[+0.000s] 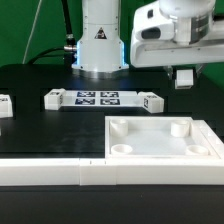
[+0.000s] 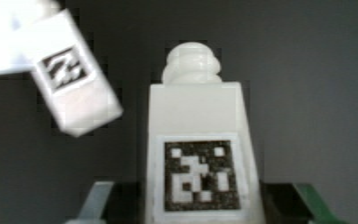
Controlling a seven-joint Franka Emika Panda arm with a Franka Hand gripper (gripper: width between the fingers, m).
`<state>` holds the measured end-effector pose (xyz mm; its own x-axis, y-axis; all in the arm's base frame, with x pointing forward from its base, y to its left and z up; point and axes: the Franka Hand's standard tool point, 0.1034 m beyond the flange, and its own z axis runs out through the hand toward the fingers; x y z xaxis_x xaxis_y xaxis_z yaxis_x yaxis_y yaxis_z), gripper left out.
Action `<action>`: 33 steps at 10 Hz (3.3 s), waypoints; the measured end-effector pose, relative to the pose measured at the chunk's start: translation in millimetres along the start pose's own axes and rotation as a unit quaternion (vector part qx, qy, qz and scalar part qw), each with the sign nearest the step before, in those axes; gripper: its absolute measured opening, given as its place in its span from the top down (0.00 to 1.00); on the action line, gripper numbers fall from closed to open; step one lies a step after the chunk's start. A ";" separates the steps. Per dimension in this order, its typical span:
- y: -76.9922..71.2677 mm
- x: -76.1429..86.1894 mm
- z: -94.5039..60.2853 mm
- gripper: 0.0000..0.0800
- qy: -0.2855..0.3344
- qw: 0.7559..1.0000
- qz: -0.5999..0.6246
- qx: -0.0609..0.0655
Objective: Assemble one leg
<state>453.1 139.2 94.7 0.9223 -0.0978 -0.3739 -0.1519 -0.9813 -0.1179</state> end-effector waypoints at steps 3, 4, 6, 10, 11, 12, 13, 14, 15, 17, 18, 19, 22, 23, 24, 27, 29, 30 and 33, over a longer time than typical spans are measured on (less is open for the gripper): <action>12.4 13.8 -28.1 0.64 0.126 0.992 -0.023 0.006; 11.3 12.9 -23.3 0.64 0.155 0.988 -0.027 0.005; 9.9 18.2 -23.8 0.64 0.236 0.971 -0.034 0.008; 20.3 36.7 -43.4 0.64 0.345 0.927 -0.142 -0.034; 19.9 41.1 -49.2 0.64 0.347 0.923 -0.160 -0.041; 19.7 40.2 -48.1 0.64 0.347 0.924 -0.158 -0.039; 19.9 40.2 -48.0 0.64 0.347 0.924 -0.158 -0.039; 19.9 40.3 -48.0 0.64 0.347 0.924 -0.158 -0.039; 19.9 40.3 -48.1 0.64 0.347 0.924 -0.158 -0.039; 15.0 54.1 -53.8 0.64 0.348 0.921 -0.170 -0.042; 4.6 69.3 -61.7 0.64 0.351 0.920 -0.172 -0.038; -2.6 79.8 -68.5 0.64 0.355 0.917 -0.176 -0.036; -3.0 112.3 -72.4 0.64 0.364 0.908 -0.204 -0.045; -3.4 111.9 -72.7 0.64 0.364 0.908 -0.204 -0.045; -3.0 112.0 -72.3 0.64 0.364 0.908 -0.204 -0.045; -2.2 118.0 -70.7 0.64 0.362 0.908 -0.208 -0.047; -6.8 144.5 -80.5 0.64 0.363 0.907 -0.207 -0.044; -6.7 153.5 -82.7 0.64 0.363 0.908 -0.205 -0.043; -11.3 170.3 -80.4 0.64 0.387 0.898 -0.204 -0.040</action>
Offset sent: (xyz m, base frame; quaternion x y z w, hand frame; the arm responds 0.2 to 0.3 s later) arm 0.0000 0.0000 0.0000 0.0000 0.1593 0.0000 0.9872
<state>640.4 120.3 106.3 0.8707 0.2179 0.4408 0.2528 -0.9673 -0.0214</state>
